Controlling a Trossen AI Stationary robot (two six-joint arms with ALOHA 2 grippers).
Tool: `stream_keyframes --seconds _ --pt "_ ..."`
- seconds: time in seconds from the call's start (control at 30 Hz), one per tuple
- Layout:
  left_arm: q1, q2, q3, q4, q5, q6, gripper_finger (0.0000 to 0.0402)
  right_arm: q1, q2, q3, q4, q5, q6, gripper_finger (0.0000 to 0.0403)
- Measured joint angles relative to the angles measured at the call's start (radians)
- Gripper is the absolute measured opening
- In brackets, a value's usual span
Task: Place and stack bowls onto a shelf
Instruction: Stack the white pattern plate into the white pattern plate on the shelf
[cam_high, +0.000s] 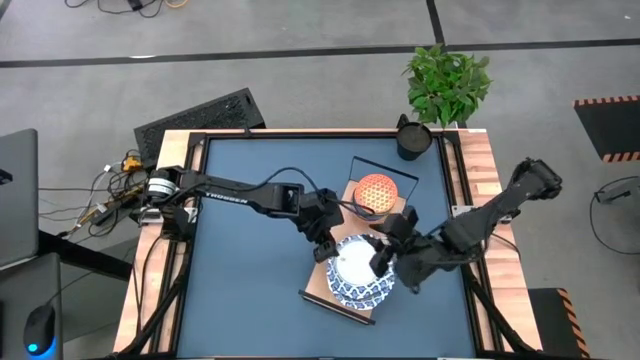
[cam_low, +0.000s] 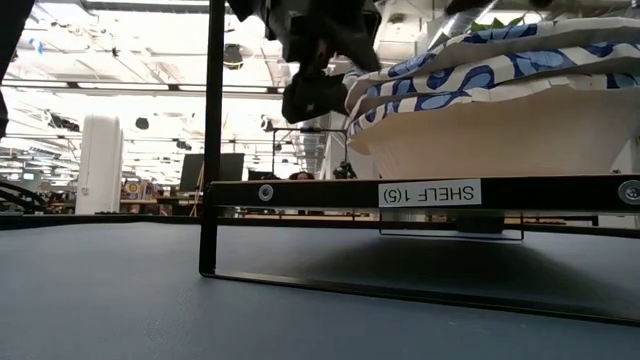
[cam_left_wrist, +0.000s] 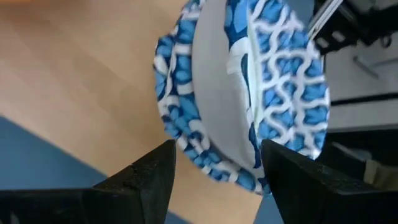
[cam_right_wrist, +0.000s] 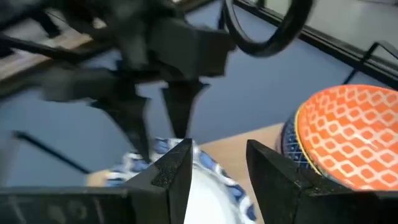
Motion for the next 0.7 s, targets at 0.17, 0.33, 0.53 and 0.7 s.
stream_keyframes --seconds 0.17,0.33,0.53,0.7 --pt "0.006 0.0 0.0 -0.037 0.0 0.066 0.022 -0.056 0.096 -0.001 -0.011 0.002 0.0 0.0177" --pt "0.005 -0.002 0.0 -0.048 0.005 0.092 0.022 -0.105 0.166 -0.002 -0.019 0.023 -0.002 0.0177" --pt "0.006 -0.002 0.0 -0.049 0.019 0.091 0.022 -0.147 0.194 -0.002 -0.023 -0.014 -0.002 0.0177" --pt "0.014 -0.002 0.0 -0.046 0.034 0.093 0.022 -0.154 0.224 -0.002 -0.019 -0.059 0.001 0.0177"
